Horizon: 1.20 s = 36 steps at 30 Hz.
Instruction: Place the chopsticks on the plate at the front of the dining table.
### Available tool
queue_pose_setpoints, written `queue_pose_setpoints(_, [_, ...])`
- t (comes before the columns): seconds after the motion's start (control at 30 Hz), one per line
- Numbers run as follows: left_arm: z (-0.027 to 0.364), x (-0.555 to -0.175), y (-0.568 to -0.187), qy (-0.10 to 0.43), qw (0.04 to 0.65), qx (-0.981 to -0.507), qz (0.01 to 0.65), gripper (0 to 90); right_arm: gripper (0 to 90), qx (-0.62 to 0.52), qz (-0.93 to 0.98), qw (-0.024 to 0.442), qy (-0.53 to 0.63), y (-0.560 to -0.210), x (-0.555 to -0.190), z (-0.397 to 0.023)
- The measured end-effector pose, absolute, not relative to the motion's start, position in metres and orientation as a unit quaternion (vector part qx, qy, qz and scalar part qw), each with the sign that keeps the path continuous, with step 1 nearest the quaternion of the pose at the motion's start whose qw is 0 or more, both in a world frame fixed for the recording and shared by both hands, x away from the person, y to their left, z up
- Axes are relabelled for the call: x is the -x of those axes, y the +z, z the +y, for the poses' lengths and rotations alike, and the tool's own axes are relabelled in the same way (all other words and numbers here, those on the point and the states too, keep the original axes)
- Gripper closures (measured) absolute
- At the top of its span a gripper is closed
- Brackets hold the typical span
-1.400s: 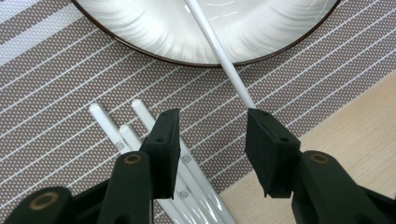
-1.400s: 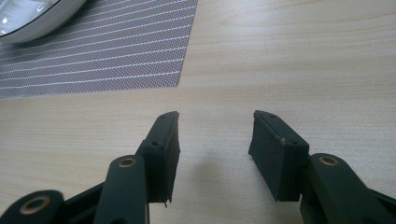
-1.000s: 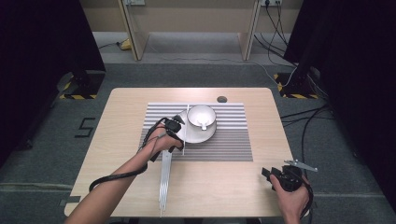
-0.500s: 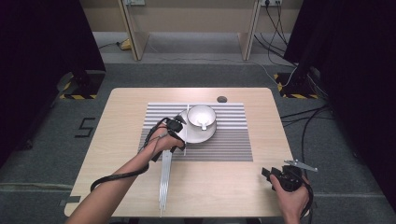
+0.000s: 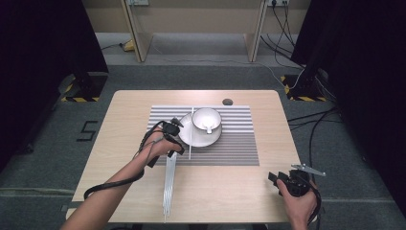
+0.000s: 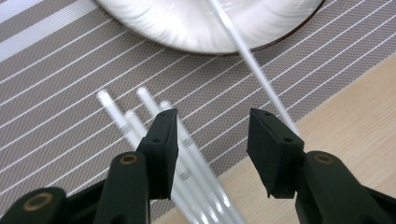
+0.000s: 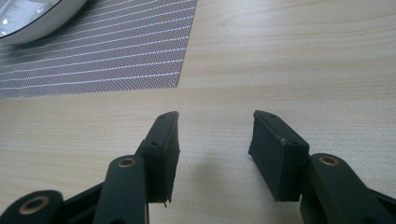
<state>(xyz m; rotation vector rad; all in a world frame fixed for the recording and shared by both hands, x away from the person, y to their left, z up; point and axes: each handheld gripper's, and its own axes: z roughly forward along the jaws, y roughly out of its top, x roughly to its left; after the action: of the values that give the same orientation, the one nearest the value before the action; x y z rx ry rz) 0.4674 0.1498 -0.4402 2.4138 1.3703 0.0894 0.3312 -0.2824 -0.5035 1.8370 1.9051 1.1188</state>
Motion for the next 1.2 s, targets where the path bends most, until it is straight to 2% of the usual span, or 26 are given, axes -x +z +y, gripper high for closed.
queue_pose_setpoints(0.5, [0.184,-0.456,-0.455,0.024,0.157,-0.837,0.523,55.6,51.9,-0.633,0.657,0.135,0.386,-0.503,-0.331,-0.283])
queue_pose_setpoints(0.77, [0.186,-0.456,-0.468,0.014,0.146,-0.832,0.536,56.2,52.0,-0.634,0.657,0.135,0.385,-0.503,-0.331,-0.283])
queue_pose_setpoints(1.2, [0.183,-0.455,-0.475,0.027,0.137,-0.837,0.53,59.3,52.5,-0.633,0.657,0.135,0.385,-0.503,-0.331,-0.283])
